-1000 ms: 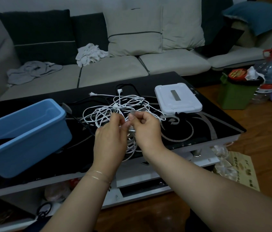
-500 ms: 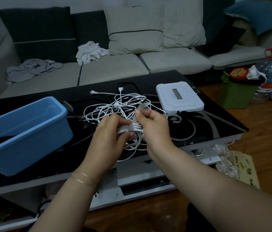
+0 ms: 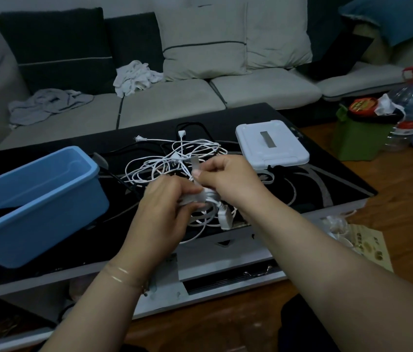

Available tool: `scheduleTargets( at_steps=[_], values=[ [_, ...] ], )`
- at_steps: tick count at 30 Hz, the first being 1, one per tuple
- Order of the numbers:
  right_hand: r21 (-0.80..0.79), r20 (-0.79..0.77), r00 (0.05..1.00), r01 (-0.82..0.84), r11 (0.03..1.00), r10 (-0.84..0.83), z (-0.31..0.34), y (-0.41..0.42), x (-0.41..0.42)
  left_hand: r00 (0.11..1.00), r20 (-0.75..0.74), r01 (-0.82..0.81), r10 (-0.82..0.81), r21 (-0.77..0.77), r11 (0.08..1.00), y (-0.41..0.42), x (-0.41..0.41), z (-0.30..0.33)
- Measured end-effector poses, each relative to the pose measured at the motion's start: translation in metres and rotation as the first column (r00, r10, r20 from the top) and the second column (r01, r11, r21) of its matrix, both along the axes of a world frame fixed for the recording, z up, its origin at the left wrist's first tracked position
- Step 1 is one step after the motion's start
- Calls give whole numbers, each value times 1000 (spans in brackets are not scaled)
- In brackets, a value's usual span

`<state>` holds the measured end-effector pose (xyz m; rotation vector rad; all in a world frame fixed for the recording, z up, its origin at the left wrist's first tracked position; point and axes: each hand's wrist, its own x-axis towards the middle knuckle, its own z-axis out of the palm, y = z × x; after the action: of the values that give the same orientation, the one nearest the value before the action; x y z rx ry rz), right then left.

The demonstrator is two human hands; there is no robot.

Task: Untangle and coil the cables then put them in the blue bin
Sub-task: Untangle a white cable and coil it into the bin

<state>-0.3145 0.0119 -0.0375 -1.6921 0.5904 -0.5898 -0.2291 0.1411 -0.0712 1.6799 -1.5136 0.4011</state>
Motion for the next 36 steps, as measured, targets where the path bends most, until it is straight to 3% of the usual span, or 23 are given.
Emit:
scheduleTargets(
  at_steps=[3, 8, 13, 18, 21, 26, 31, 34, 36],
  values=[
    [14, -58, 997, -52, 999, 53, -1, -5, -2, 999, 25, 21, -23, 69, 997, -3, -1, -5],
    [-2, 24, 999, -31, 1000, 31, -3, -5, -4, 980, -198, 22, 4, 128, 991, -3, 2, -6],
    [54, 137, 991, 6, 999, -13, -3, -2, -9, 929, -368, 47, -28, 43, 998, -7, -2, -4],
    [296, 226, 973, -26, 955, -43, 0, 3, -12, 946, -323, -5, -1, -17, 1000, -7, -6, 2],
    [321, 225, 974, -51, 946, -24, -1, 4, -12, 970, -236, -63, 56, -22, 998, -4, -4, 6],
    [147, 208, 978, -27, 989, -4, -4, 5, -11, 985, -71, -159, 156, -41, 986, -1, -7, 8],
    [-104, 246, 969, -11, 995, 36, -5, 10, -8, 926, -328, -205, 185, -27, 978, 3, -6, 8],
    [-383, 175, 984, 31, 923, 39, -6, 12, -7, 905, -367, -209, 214, 55, 976, 4, -2, 12],
    [-488, 166, 984, 25, 872, 65, -6, 13, -7, 880, -429, -183, 203, 89, 979, 5, 1, 14]
  ],
)
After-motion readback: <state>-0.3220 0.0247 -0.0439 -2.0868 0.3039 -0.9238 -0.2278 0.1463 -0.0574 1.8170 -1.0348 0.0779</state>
